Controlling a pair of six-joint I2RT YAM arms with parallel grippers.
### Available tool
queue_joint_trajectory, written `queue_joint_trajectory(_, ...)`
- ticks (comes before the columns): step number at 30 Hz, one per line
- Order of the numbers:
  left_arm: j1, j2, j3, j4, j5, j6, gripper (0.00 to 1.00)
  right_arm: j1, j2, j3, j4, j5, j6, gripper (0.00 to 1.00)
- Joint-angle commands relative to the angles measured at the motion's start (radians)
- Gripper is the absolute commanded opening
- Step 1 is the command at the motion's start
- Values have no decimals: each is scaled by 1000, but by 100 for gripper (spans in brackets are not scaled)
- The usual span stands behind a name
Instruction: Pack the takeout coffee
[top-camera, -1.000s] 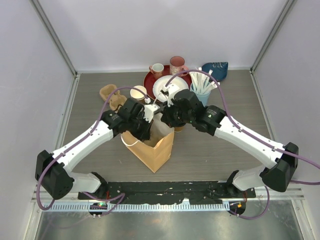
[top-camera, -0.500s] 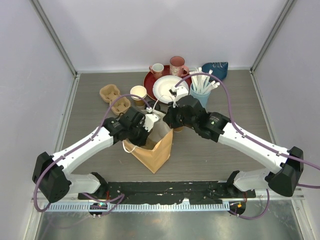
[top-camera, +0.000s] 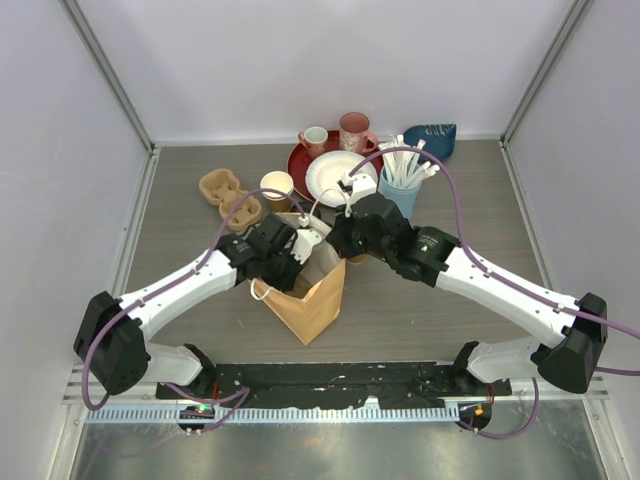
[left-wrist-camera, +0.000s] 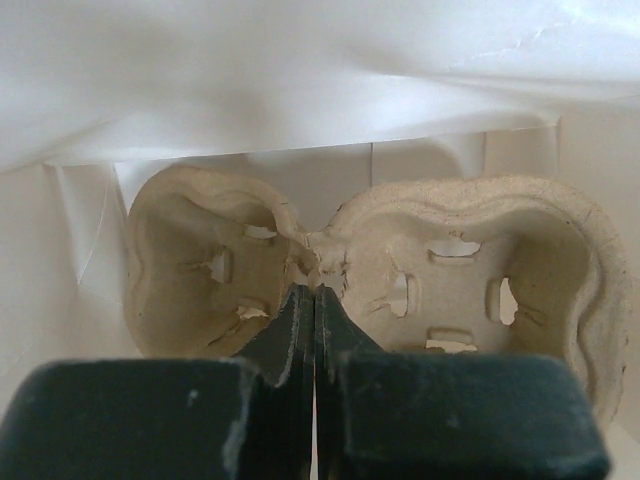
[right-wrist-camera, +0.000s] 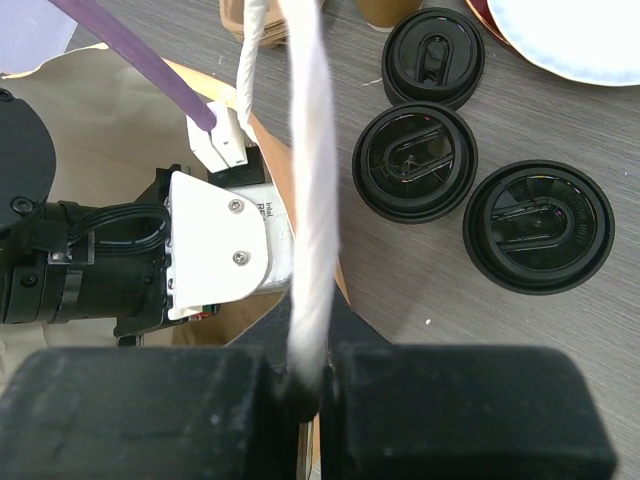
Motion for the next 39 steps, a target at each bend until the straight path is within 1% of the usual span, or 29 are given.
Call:
queue_joint_trajectory(1,-4,31,4,-79,-42,54,0,3,-43,20,83,54,3,1)
queue_joint_trajectory(4,-4,67,13,-86,-50,67,0,10,-22,21,85,43,2,1)
queue_joint_trajectory(9,-5,79,11,-82,-47,78,0,29,-17,37,85,58,-4,1)
queue_joint_trajectory(13,-5,55,13,-91,-23,77,1,33,-17,43,78,69,-7,1)
queue_joint_trajectory(15,-5,39,22,-106,-12,60,9,33,-17,43,78,71,-9,1)
queue_joint_trajectory(16,-4,19,30,-114,-12,52,21,33,-14,41,78,71,-11,1)
queue_joint_trajectory(17,-4,12,53,-120,-7,46,26,35,-16,44,77,71,-11,1)
queue_joint_trajectory(19,-4,-14,105,-144,1,29,34,35,-11,48,75,71,-12,1)
queue_joint_trajectory(22,-4,-27,183,-189,22,14,42,36,-9,48,72,71,-14,1)
queue_joint_trajectory(25,-4,-31,235,-224,21,11,47,38,-9,45,72,74,-15,1)
queue_joint_trajectory(29,-2,-39,223,-209,11,15,49,50,-5,49,75,77,-23,1)
queue_joint_trajectory(33,-2,-39,219,-184,59,3,50,64,9,69,71,86,-38,1)
queue_joint_trajectory(36,-2,-53,255,-172,103,-12,52,73,24,81,72,87,-46,1)
queue_joint_trajectory(39,-2,-61,298,-174,114,-18,54,78,40,87,78,83,-53,1)
